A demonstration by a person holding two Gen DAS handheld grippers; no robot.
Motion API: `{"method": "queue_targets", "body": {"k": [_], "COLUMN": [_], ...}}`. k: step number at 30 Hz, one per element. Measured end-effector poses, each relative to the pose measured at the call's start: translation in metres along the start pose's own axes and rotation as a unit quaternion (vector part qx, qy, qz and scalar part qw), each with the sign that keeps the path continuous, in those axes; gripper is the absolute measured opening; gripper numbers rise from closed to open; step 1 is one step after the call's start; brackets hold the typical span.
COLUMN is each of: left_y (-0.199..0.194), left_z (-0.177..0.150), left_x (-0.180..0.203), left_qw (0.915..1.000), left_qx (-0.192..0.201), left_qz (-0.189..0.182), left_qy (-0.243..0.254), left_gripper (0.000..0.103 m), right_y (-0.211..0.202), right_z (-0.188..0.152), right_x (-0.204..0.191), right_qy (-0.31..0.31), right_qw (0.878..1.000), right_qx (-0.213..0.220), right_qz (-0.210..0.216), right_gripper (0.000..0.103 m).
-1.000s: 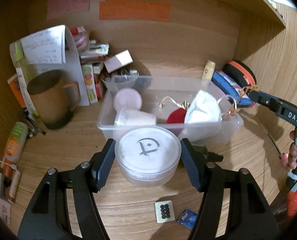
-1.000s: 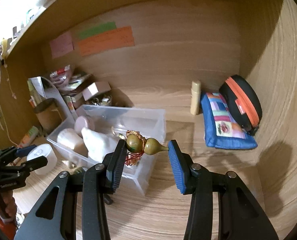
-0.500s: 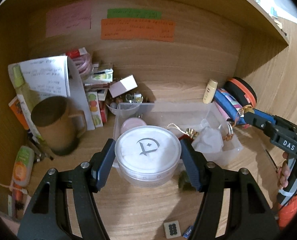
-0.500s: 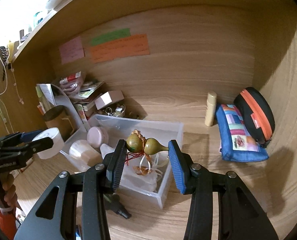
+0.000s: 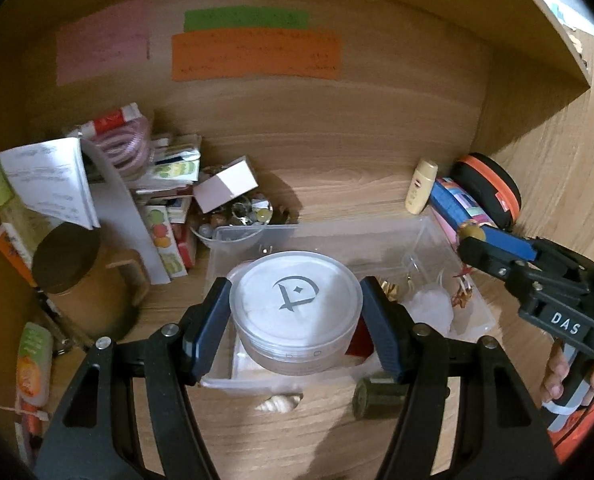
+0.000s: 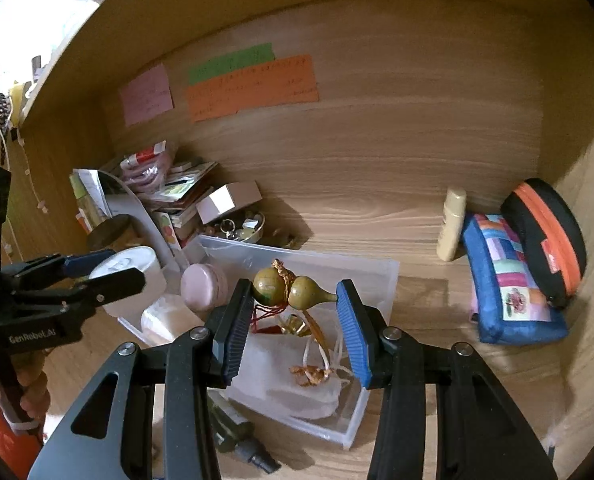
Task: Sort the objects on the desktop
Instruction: 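Grasp the white logo container with the left tool while the right tool carries the gourd-bead string over the box, then open the left tool to drop the container while the right tool releases the bead string into the box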
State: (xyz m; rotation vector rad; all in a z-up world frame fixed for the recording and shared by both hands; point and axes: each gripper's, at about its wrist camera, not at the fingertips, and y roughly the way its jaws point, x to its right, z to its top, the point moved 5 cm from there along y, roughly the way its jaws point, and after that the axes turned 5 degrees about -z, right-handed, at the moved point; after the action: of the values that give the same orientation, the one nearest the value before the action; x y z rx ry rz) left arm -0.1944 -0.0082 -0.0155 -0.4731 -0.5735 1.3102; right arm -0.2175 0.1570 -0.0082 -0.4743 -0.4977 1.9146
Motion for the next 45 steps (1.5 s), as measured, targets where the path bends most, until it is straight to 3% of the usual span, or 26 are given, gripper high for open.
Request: {"method": "queue_targets", "body": {"k": [21, 29, 45], "left_y": [0.078, 0.095, 0.104], "left_z": [-0.005, -0.011, -0.015], "left_x": [0.010, 0.013, 0.007], "left_qw": [0.9975, 0.9964, 0.9948], "left_qx": [-0.067, -0.083, -0.099], "left_qz": [-0.011, -0.009, -0.022], "left_qy": [0.016, 0.019, 0.012], "left_gripper": [0.065, 0.065, 0.065], "right_y": [0.073, 0.082, 0.082], "right_z": [-0.019, -0.027, -0.028], "right_x": [0.009, 0.007, 0.004], "right_qy": [-0.003, -0.010, -0.037], "right_qw": [0.997, 0.996, 0.996], "right_qx": [-0.071, -0.088, -0.083], "right_qz": [-0.007, -0.002, -0.025], "right_gripper": [0.039, 0.040, 0.040]}}
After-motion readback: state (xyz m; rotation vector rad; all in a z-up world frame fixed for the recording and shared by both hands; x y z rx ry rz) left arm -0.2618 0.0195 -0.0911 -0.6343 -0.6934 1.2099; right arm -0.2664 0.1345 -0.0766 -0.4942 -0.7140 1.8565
